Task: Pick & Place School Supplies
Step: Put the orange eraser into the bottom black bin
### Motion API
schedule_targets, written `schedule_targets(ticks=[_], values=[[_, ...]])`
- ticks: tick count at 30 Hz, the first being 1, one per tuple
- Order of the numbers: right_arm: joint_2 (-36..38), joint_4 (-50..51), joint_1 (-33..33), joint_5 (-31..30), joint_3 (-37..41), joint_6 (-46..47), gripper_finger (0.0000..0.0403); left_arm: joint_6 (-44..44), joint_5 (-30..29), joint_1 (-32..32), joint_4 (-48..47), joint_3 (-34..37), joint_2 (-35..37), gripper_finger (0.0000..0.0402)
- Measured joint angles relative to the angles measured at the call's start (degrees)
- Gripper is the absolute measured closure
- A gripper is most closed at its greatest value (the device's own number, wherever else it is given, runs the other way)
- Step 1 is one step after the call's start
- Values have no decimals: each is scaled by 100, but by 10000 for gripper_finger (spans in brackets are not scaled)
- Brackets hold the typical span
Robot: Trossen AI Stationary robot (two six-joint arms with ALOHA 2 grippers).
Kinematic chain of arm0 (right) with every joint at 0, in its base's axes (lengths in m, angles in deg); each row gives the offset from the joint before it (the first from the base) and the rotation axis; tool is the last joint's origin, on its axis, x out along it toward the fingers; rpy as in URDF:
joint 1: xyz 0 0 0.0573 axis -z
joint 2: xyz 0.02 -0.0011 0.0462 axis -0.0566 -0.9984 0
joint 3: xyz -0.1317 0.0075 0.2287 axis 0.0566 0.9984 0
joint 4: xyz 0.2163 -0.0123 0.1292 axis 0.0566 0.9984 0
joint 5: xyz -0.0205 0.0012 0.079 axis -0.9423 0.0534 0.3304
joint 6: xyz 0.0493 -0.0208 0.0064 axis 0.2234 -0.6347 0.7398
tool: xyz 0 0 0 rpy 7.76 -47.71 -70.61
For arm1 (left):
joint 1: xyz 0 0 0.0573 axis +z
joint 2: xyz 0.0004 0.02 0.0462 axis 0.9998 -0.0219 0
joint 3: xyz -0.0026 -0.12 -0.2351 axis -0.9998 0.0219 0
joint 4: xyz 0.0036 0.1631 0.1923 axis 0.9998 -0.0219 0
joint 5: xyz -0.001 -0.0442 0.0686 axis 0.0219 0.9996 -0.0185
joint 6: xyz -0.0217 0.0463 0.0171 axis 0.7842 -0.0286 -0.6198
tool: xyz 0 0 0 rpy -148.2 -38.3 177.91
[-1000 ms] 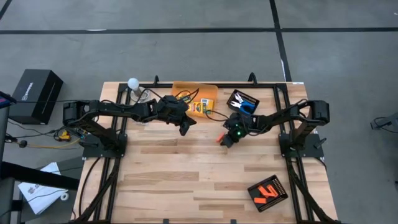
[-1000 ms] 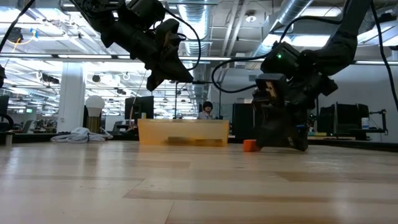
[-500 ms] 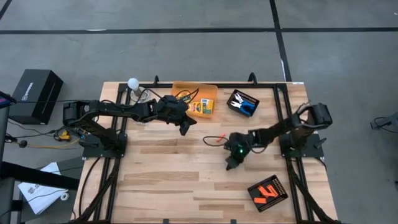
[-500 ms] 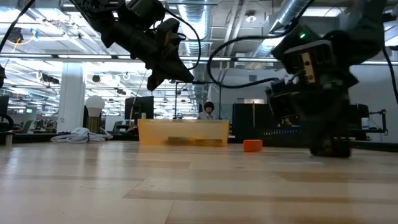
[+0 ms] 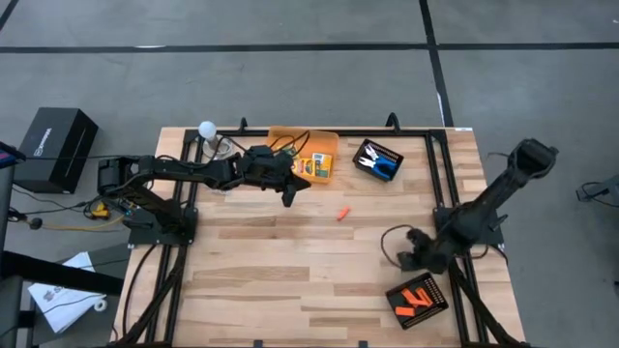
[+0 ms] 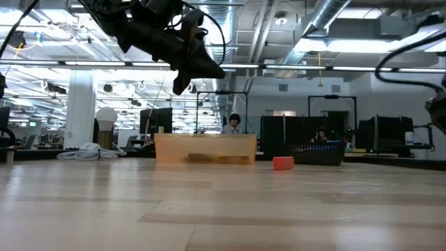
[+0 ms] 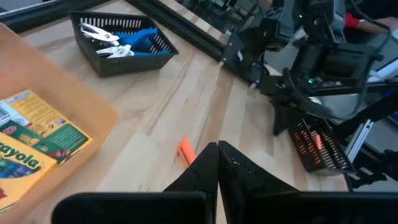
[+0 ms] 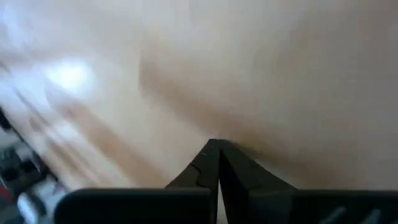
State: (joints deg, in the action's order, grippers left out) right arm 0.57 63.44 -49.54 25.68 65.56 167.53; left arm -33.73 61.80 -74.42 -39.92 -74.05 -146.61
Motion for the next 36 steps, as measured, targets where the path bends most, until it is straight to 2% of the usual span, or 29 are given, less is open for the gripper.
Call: schedule_targets(ticks=[6, 10, 14, 18, 23, 26, 30, 36], values=[[845, 693, 143, -1276, -13, -508, 398, 9, 2, 0, 59, 0, 0, 401], [1446, 599, 361, -2050, -17, -1184, 374, 9, 74, 0, 112, -1, 0, 401], [2184, -101, 657, -2485, -28, -2406, 335, 5, 233, 0, 200, -2, 26, 401], [2956, -665, 1137, -2543, -194, -4202, 298, 10, 388, 0, 298, -10, 81, 397], [3318, -684, 1915, -2411, -1088, -6807, 255, 198, 389, 0, 316, -11, 81, 372], [3193, 14, 2501, -1986, -1940, -8090, 238, 311, 387, 0, 333, -11, 81, 352], [2425, 1777, 3445, -1221, -3238, -9277, 227, 341, 389, 0, 344, -11, 81, 329], [828, 3417, 4884, 356, -4863, -11768, 228, 357, 389, 0, 346, -11, 81, 319]])
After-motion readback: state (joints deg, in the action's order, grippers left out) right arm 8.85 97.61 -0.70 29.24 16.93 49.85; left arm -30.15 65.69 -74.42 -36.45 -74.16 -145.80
